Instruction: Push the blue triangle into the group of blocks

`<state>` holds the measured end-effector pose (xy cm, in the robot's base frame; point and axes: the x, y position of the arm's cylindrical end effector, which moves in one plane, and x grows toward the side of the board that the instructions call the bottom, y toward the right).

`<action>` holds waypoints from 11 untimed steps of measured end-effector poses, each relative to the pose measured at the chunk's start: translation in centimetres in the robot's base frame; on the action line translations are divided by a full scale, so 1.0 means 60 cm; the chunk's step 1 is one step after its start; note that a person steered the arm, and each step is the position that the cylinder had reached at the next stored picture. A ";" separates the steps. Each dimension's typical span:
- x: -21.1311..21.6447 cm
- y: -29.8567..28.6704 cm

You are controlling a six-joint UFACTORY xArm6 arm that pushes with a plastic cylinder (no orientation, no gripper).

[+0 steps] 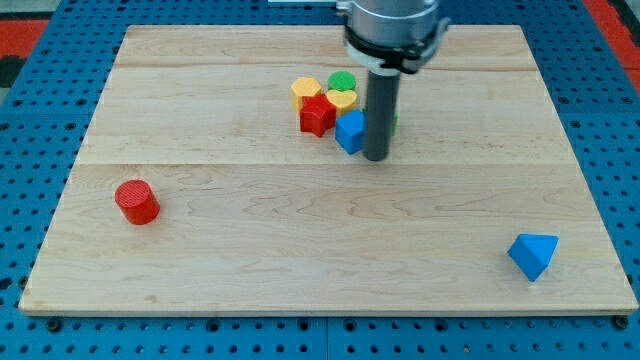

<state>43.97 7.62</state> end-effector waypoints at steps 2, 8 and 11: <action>0.206 0.097; 0.267 0.322; 0.131 0.230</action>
<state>51.84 21.43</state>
